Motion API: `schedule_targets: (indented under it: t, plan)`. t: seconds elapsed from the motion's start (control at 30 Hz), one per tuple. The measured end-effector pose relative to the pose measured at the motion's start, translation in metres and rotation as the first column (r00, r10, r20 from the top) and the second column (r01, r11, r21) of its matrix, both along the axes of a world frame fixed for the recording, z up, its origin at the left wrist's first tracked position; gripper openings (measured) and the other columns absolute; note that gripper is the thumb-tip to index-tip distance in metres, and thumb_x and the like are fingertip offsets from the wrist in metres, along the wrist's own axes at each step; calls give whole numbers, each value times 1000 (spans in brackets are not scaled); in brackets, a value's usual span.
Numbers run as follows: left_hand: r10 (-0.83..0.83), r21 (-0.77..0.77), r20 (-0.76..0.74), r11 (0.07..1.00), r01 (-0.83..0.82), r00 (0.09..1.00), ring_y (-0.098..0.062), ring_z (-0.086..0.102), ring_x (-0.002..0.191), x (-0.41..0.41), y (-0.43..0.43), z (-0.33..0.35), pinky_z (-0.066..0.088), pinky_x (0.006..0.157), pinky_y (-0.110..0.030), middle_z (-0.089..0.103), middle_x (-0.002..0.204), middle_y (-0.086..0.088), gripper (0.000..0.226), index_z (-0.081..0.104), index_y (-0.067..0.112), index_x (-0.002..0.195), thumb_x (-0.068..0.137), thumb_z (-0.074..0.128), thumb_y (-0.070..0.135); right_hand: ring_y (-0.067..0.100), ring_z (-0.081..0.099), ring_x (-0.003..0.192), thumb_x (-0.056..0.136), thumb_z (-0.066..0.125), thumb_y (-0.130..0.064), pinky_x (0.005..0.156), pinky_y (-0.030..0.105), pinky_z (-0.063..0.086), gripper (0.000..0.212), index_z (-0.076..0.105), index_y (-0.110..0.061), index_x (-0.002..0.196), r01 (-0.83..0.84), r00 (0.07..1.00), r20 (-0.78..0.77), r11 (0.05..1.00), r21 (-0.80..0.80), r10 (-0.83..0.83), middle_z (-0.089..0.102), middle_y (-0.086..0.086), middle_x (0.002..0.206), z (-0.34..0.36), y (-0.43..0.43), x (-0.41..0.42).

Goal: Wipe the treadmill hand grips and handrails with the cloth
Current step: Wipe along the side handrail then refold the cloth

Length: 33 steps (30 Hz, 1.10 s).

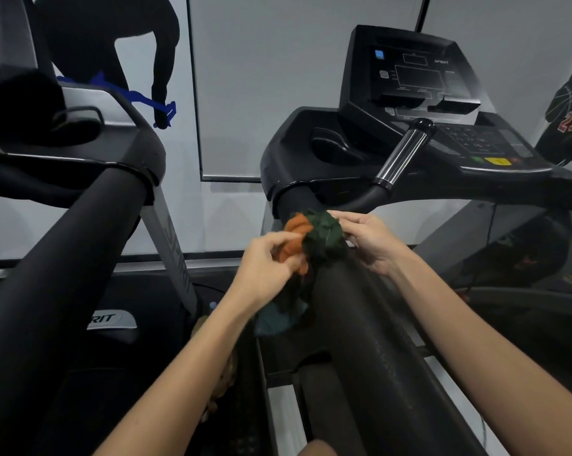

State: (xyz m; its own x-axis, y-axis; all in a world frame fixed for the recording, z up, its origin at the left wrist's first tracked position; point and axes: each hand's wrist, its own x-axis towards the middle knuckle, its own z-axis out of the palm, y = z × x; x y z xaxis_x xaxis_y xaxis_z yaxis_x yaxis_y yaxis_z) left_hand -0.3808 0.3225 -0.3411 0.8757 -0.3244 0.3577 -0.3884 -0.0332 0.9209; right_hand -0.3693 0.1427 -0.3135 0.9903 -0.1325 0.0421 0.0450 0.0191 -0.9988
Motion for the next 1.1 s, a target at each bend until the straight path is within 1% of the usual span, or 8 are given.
schedule_targets:
  t: [0.13, 0.27, 0.43, 0.57, 0.63, 0.8, 0.9, 1.1]
  plan:
    - [-76, 35, 61, 997, 74, 995, -17, 64, 79, -12, 3, -7, 51, 72, -25, 66, 90, -3, 35, 68, 32, 84, 83, 63, -3, 25, 60, 109, 83, 65, -18, 97, 43, 47, 12, 67, -20, 95, 18, 1000, -12, 1000, -4, -18, 68, 8, 100, -2, -1, 2]
    - [-21, 68, 82, 998, 15, 996, -16, 59, 105, 9, -2, 9, 47, 95, -31, 58, 110, 1, 34, 60, 45, 90, 84, 67, 12, 22, 61, 92, 85, 60, -12, 76, 34, 53, 17, 75, -19, 83, -17, 1000, 23, 1000, -5, 17, 71, 5, 85, -4, 0, 1]
    - [-91, -65, -202, 995, 79, 975, -22, 60, 110, 33, -3, 15, 50, 94, -35, 62, 116, -1, 32, 61, 33, 102, 75, 76, 23, 15, 59, 91, 90, 55, -9, 62, 21, 56, 27, 61, -8, 116, 39, 999, 11, 999, 4, -39, 65, 6, 97, 1, 1, -2]
    - [-132, -159, -280, 983, 90, 951, -21, 64, 96, 10, 5, -5, 53, 80, -29, 63, 118, -11, 38, 65, 24, 107, 72, 77, 14, 21, 60, 105, 87, 60, -14, 90, 41, 49, 32, 61, -7, 117, 25, 1000, -14, 1000, -1, -25, 67, 9, 105, 0, 2, -1]
    - [-173, -165, -237, 977, 136, 956, -21, 64, 95, -9, 10, -17, 53, 80, -29, 64, 115, -8, 36, 68, 24, 103, 73, 75, 6, 21, 59, 103, 86, 61, -14, 86, 40, 50, 23, 64, -10, 109, 42, 999, -26, 999, -7, -42, 67, 7, 99, 2, 2, -1]
    - [-91, -38, -111, 995, 87, 990, -15, 64, 75, -10, 5, 1, 52, 69, -26, 66, 85, -4, 35, 72, 25, 82, 78, 64, -9, 24, 59, 104, 84, 63, -14, 90, 44, 49, 10, 68, -17, 93, 49, 998, -25, 999, -5, -49, 68, 8, 95, 3, 3, -1]
    - [38, 34, -81, 999, -35, 996, -15, 64, 85, 20, -7, 19, 54, 85, -34, 68, 90, -1, 21, 71, 15, 92, 80, 66, -2, 24, 60, 96, 87, 60, -12, 87, 43, 48, 12, 70, -16, 93, 22, 1000, -21, 1000, 5, -22, 69, 8, 91, 3, 3, -3]
    - [78, 336, 53, 937, -92, 996, -15, 63, 88, 47, -22, 55, 51, 85, -29, 68, 85, 5, 14, 74, 18, 91, 77, 74, 17, 9, 62, 62, 96, 46, -17, 50, 21, 52, 18, 63, -17, 90, 11, 992, -124, 992, 122, 4, 63, 0, 84, 14, -2, -15]
